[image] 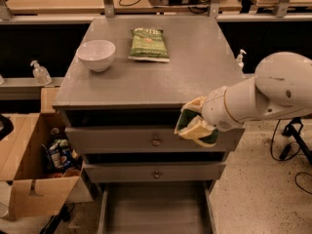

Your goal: Pick sponge from bottom drawer and place on counter

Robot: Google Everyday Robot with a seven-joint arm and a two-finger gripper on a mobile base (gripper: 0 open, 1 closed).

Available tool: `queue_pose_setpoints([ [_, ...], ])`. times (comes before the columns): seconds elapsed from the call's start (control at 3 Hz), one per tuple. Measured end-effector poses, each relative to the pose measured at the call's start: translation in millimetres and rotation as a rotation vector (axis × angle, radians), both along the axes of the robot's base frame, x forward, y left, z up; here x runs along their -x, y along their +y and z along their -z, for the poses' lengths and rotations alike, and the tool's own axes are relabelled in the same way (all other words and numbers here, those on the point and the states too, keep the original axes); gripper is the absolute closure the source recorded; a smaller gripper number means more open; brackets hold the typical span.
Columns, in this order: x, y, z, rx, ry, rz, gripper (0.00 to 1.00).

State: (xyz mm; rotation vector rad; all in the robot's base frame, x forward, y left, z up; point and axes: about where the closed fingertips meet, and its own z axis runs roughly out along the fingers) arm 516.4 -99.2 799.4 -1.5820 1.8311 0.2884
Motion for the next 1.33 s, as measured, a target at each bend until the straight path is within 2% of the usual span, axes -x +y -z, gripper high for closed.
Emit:
queue_pose_setpoints([
  [0.67, -41, 1, -87, 0.074, -0.087, -0.036, 1.00],
  [1.0, -76, 0, -119, 0.093, -0.108, -0.048, 1.00],
  [1.33, -110, 0, -134, 0.094, -0.121, -0.050, 1.00],
])
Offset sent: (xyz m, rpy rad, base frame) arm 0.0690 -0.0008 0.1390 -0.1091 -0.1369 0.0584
